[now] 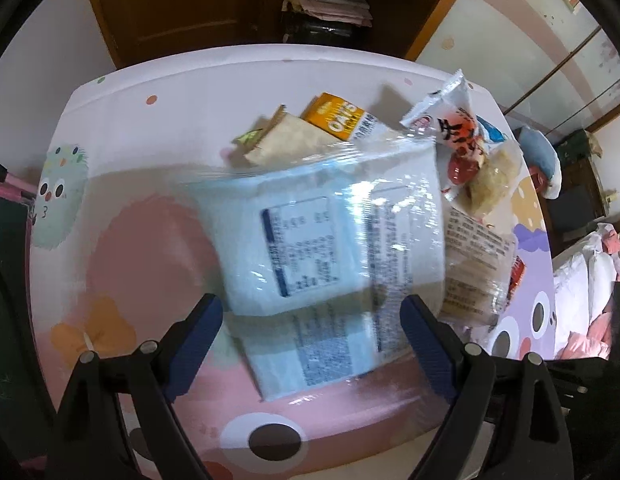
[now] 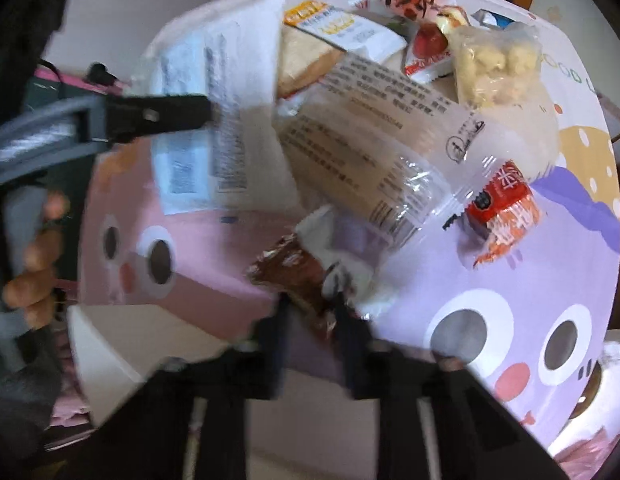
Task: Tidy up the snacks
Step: 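Grasp the blue-white bag with the left gripper while the right grasps a brown packet, then lift both held snacks and place them into the white tray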
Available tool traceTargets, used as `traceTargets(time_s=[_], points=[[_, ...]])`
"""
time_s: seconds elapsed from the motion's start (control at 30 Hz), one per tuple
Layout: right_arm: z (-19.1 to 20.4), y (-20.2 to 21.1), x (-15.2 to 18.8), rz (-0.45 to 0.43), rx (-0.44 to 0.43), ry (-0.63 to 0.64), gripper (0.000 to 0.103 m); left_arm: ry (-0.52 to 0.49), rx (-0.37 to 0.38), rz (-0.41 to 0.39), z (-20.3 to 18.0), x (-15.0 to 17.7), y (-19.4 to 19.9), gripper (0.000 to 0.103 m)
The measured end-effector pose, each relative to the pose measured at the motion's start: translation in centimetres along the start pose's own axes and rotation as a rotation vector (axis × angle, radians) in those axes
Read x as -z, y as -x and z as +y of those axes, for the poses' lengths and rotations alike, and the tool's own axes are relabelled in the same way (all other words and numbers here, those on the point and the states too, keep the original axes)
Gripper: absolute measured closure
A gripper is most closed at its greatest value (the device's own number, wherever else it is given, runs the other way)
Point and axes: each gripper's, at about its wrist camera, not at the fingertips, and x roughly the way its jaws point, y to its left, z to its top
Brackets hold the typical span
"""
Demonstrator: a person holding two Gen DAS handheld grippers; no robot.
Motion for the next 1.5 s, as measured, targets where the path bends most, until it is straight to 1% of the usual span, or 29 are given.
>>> traceTargets(time_s=[0.07, 0.13, 0.2, 0.23, 0.3, 0.37, 0.47, 0.6, 0.63, 0.7, 0.73, 0.77, 0.8, 0.87, 0.9, 0.97, 1.07, 1.17, 1.3, 1.4, 1.5], points=[[0.2, 1.3, 0.3, -0.036, -0.021, -0.005, 0.097, 0.005, 0.0, -0.001, 0.7, -0.2, -0.4, 0.013], [0.4, 2.4, 0.1, -0.062, -0.033, -0.009, 0.098, 0.016, 0.006, 0.004, 1.2, -0.4, -0.9, 0.013], [0.6, 3.0, -0.1, -0.083, -0.044, -0.009, 0.098, 0.032, 0.033, 0.015, 1.7, -0.5, -1.6, 0.013], [0.8, 3.2, -0.2, -0.096, -0.035, 0.0, 0.098, 0.039, 0.064, 0.021, 1.9, -0.6, -2.0, 0.013], [1.0, 3.2, -1.0, -0.093, -0.022, 0.022, 0.098, 0.046, 0.1, 0.029, 2.1, -0.6, -2.5, 0.012], [0.6, 3.4, -1.6, -0.086, -0.019, 0.036, 0.098, 0.048, 0.11, 0.028, 2.1, -0.6, -2.9, 0.007], [0.8, 2.5, -2.1, -0.063, -0.001, 0.043, 0.098, 0.06, 0.123, 0.037, 2.2, -0.5, -3.7, 0.003], [0.3, 2.2, -2.0, -0.063, -0.024, 0.02, 0.099, 0.099, 0.188, 0.085, 2.6, 0.0, -4.8, 0.004], [0.1, 2.4, -2.0, -0.064, -0.031, 0.013, 0.099, 0.093, 0.185, 0.072, 2.6, 0.2, -4.7, 0.009], [0.0, 2.6, -1.9, -0.067, -0.04, 0.007, 0.101, 0.087, 0.199, 0.072, 2.6, 0.4, -4.7, 0.02], [0.1, 2.6, -1.9, -0.068, -0.043, 0.006, 0.101, 0.094, 0.233, 0.075, 2.8, 0.5, -4.6, 0.033], [0.1, 2.7, -1.9, -0.071, -0.048, 0.003, 0.101, 0.109, 0.255, 0.08, 3.0, 0.7, -4.5, 0.039], [0.1, 2.7, -1.8, -0.074, -0.053, 0.001, 0.101, 0.116, 0.259, 0.08, 3.1, 0.8, -4.3, 0.041], [0.2, 2.9, -1.7, -0.086, -0.058, -0.002, 0.101, 0.115, 0.252, 0.065, 3.1, 1.3, -3.9, 0.049], [0.1, 3.3, -1.6, -0.092, -0.063, -0.007, 0.101, 0.116, 0.25, 0.059, 2.9, 1.5, -3.6, 0.051], [0.1, 3.7, -1.4, -0.104, -0.071, -0.017, 0.101, 0.113, 0.231, 0.04, 2.7, 2.1, -2.7, 0.058], [0.2, 4.8, -1.2, -0.131, -0.077, -0.027, 0.101, 0.088, 0.172, -0.005, 1.9, 2.8, -0.8, 0.065], [0.3, 6.2, -1.0, -0.164, -0.087, -0.027, 0.101, 0.068, 0.137, -0.075, 1.3, 3.0, 2.3, 0.068], [0.6, 8.6, -0.3, -0.214, -0.098, -0.028, 0.101, 0.035, 0.121, -0.17, 0.3, 3.5, 7.7, 0.069], [1.0, 10.8, 0.6, -0.262, -0.11, -0.029, 0.101, -0.008, 0.109, -0.263, -0.8, 5.2, 13.1, 0.069], [1.7, 13.3, 2.2, -0.317, -0.127, -0.025, 0.101, -0.037, 0.113, -0.324, -1.1, 7.5, 17.5, 0.069]])
